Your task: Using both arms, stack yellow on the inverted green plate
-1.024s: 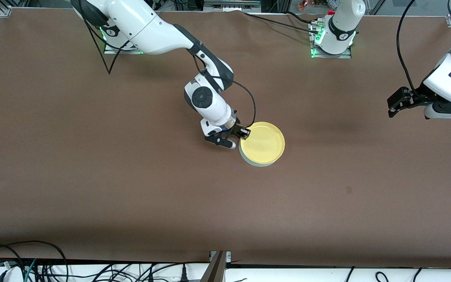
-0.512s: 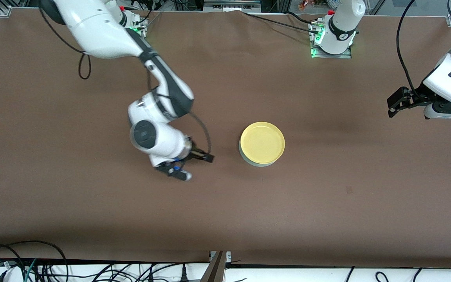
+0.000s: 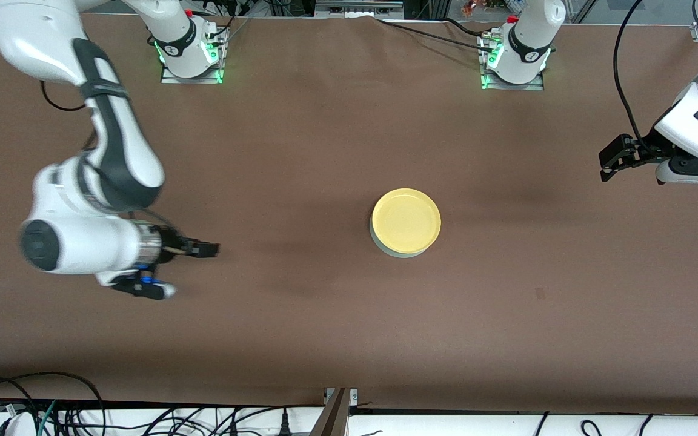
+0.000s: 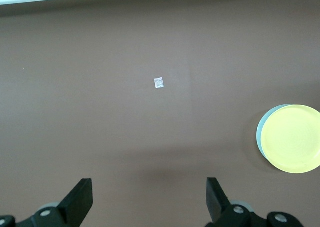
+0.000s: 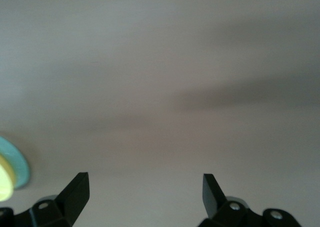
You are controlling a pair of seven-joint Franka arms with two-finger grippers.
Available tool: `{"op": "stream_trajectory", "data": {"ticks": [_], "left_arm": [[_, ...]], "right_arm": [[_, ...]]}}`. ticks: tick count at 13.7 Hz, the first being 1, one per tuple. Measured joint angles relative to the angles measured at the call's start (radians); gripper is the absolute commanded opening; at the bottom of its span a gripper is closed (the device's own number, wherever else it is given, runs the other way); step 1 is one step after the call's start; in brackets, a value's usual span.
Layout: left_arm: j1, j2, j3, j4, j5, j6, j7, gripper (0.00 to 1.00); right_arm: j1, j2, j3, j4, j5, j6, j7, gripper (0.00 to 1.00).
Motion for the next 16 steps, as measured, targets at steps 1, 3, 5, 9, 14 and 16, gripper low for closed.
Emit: {"op": "stream_trajectory", "data": {"ticks": [1,3,5,9,14,16], "left_arm": [[0.000,0.000,0.000,0.000,0.000,0.000,0.000,1.00],[0.000,0.000,0.000,0.000,0.000,0.000,0.000,1.00],[0.000,0.000,0.000,0.000,0.000,-0.001,0.000,1.00],[0.000,0.000,0.000,0.001,0.000,-0.002,0.000,1.00],[0.000,0.000,0.000,0.001,0.000,-0.003,0.000,1.00],[0.000,0.000,0.000,0.001,0.000,-0.004,0.000,1.00]], "right_arm": [[-0.041,-0.020,-0.008,0.000,-0.015,-0.038,-0.056,1.00],[-0.080,-0.068,-0.052,-0.001,-0.057,-0.098,-0.166,1.00],[-0.083,-0.125,-0.084,-0.006,-0.101,-0.156,-0.213,1.00],[-0.082,-0.321,-0.104,-0.079,-0.177,-0.220,-0.279,1.00],[-0.082,-0.510,-0.129,-0.219,-0.178,-0.277,-0.316,1.00],[-0.082,-0.536,-0.138,-0.224,-0.179,-0.285,-0.317,1.00]]}}
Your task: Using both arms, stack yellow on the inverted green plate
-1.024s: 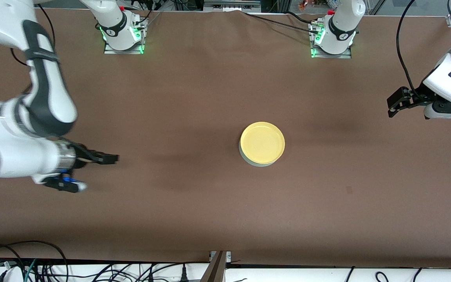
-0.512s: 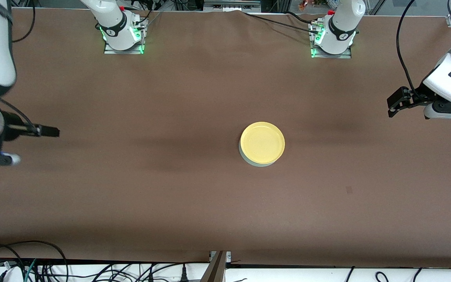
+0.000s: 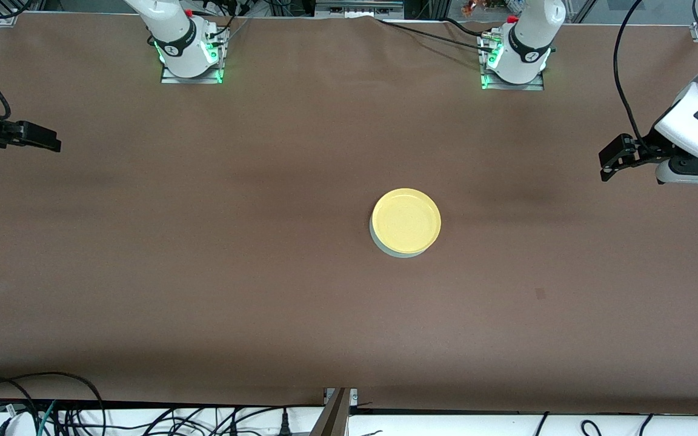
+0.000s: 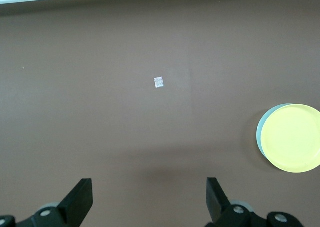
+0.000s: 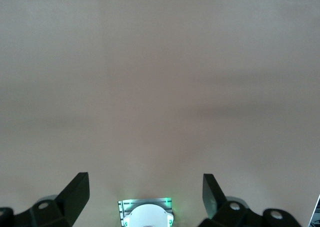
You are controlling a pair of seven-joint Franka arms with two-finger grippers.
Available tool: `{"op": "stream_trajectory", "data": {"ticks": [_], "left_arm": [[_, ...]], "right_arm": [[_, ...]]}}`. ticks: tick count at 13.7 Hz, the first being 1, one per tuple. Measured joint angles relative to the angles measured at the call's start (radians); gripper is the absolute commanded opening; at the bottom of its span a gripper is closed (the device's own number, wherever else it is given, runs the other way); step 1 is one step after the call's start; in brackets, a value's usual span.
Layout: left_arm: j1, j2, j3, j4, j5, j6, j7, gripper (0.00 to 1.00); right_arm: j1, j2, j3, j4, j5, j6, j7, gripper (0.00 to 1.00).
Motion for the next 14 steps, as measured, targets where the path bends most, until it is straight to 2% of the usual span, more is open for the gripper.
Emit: {"op": "stream_trajectory", "data": {"ticks": [4,7,11,14], "left_arm": [[0.000,0.000,0.000,0.000,0.000,-0.010,0.000,1.00],[0.000,0.000,0.000,0.000,0.000,-0.029,0.000,1.00],[0.006,-0.003,0.007,0.001,0.000,-0.086,0.000,1.00],[0.049,-0.003,0.023,0.001,0.000,-0.093,0.088,1.00]], "right_arm": [[0.000,-0.042,-0.030,0.000,0.002,-0.002,-0.016,1.00],[0.010,-0.045,-0.033,-0.004,0.002,-0.017,-0.030,1.00],[0.022,-0.045,-0.077,-0.011,0.015,-0.026,-0.051,1.00],[0.023,-0.043,-0.082,-0.012,0.027,-0.034,-0.052,1.00]]}}
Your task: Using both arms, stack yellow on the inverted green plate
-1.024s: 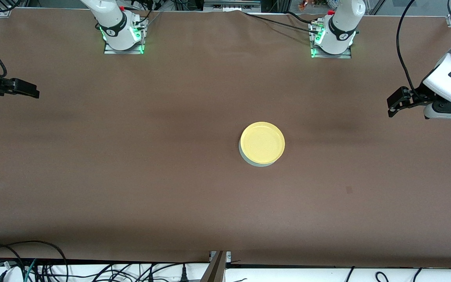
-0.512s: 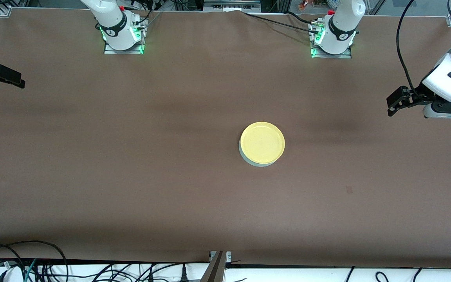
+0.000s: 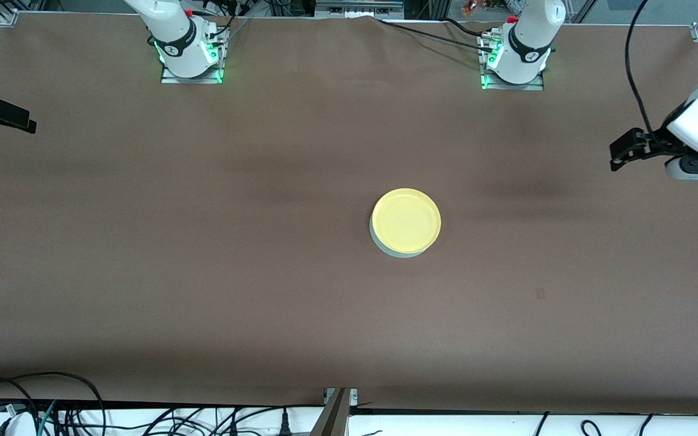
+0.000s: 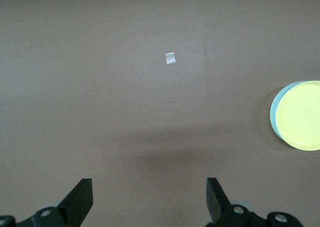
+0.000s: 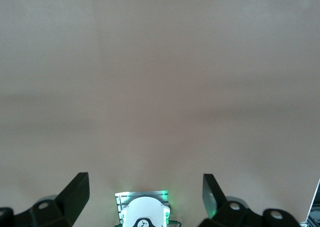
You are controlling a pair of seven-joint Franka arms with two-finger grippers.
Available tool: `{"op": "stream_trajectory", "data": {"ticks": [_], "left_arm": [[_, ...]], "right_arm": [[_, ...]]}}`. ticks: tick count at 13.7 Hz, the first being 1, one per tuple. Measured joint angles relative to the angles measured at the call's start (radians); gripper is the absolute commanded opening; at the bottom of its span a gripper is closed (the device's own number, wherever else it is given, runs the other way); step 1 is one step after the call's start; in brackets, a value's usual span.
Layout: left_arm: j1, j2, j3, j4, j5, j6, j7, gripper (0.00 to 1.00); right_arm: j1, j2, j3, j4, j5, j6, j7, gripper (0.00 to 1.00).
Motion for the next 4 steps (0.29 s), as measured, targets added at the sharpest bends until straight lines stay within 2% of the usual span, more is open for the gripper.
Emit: {"op": "stream_trajectory", "data": {"ticks": [4], "left_arm": [[0.035,0.000,0.001,0.000,-0.021,0.000,0.051,1.00]], "right_arm": [[0.000,0.006,-0.003,-0.001,0.014,0.000,-0.003,1.00]]}}
